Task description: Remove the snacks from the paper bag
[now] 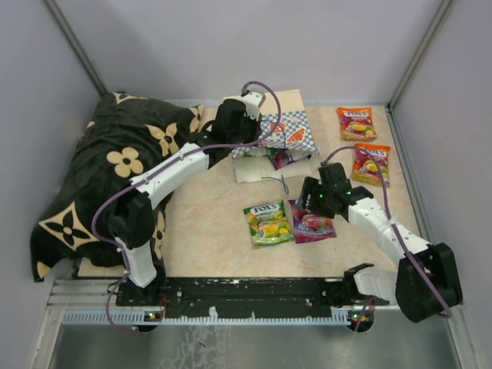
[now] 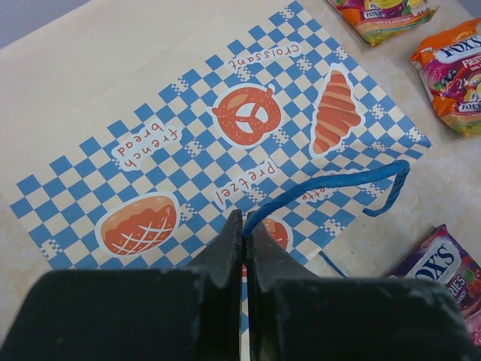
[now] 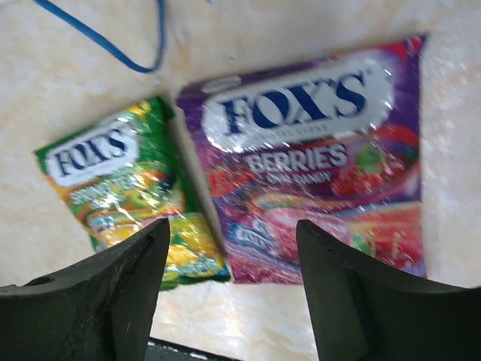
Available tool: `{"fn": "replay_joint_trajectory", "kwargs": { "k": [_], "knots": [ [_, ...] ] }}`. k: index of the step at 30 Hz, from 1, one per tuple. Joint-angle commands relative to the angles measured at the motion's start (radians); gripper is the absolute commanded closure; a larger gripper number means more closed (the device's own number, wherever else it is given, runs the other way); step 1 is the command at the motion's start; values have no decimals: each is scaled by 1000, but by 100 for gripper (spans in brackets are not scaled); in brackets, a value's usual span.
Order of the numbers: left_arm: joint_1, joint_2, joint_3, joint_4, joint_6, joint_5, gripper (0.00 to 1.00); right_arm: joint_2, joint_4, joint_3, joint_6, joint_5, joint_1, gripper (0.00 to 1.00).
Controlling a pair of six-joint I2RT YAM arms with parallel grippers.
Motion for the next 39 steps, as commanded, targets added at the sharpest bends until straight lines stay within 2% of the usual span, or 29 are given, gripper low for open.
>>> {"fn": "replay_joint_trajectory", "kwargs": {
  "k": [1, 4, 7, 12, 18, 22, 25, 30, 32, 37, 39],
  "knots": [
    [-6, -49, 16, 33, 1, -7, 100, -14, 370, -14, 43, -114, -3, 31],
    [-8, -51, 28, 28, -4, -7, 100, 0, 681, -73, 207, -100, -3, 32],
    [-11, -49, 38, 18, -11, 8, 100, 63, 962, -143, 441, -1, -4, 35],
    [-20, -58, 38, 6, -27, 10, 100, 262, 1255, -225, 771, 221, -3, 32],
    [-21, -56, 57, -15, -32, 24, 100, 575, 1427, -149, 943, 324, 7, 37],
    [-22, -59, 63, -27, -24, 23, 100, 717, 1511, -82, 993, 372, 19, 41],
    [-23, -53, 78, -38, -17, 23, 100, 782, 1505, -27, 1030, 397, 22, 42],
    [-23, -41, 108, -58, -3, 23, 100, 840, 1385, 70, 1070, 429, 23, 44],
    [-23, -38, 116, -66, -1, 22, 100, 855, 1356, 101, 1075, 444, 24, 52],
    [-23, -27, 131, -76, 9, 14, 100, 841, 1323, 163, 967, 438, 24, 96],
    [-23, -17, 143, -81, 16, 6, 100, 790, 1262, 171, 908, 414, 36, 100]
  ]
}}
